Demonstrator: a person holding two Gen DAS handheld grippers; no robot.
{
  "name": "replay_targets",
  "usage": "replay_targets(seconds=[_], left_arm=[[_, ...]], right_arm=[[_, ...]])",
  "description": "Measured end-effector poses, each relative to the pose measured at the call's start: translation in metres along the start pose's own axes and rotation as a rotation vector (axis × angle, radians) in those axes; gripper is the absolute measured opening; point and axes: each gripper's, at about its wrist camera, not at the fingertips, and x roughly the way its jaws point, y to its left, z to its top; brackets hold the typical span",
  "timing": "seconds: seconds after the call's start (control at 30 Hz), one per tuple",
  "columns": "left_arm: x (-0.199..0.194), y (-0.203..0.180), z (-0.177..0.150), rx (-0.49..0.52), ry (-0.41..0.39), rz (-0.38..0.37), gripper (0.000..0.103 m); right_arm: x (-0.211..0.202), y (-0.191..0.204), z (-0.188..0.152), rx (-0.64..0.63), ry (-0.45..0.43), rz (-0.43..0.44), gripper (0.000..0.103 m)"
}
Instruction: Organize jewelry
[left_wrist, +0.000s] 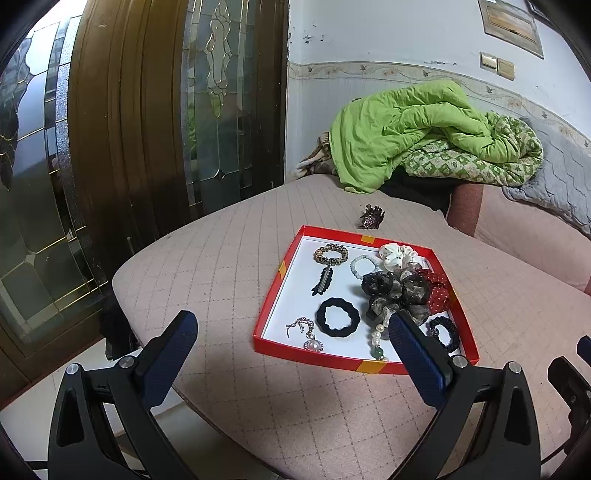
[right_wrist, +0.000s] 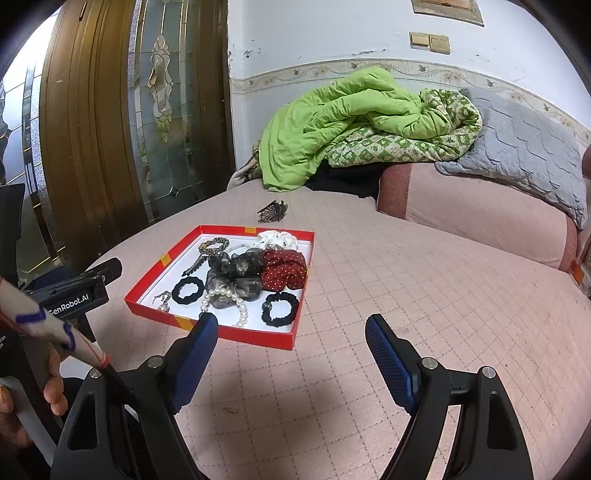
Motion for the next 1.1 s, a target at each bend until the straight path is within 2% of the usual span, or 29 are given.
replay_targets(seconds=[1.1], left_arm=[[0.0026, -0.0011, -0.0051, 0.001, 0.014, 0.008, 0.103]], right_arm=[[0.0028, 0.005, -0.0024, 0.002, 0.012, 0.002, 0.086]])
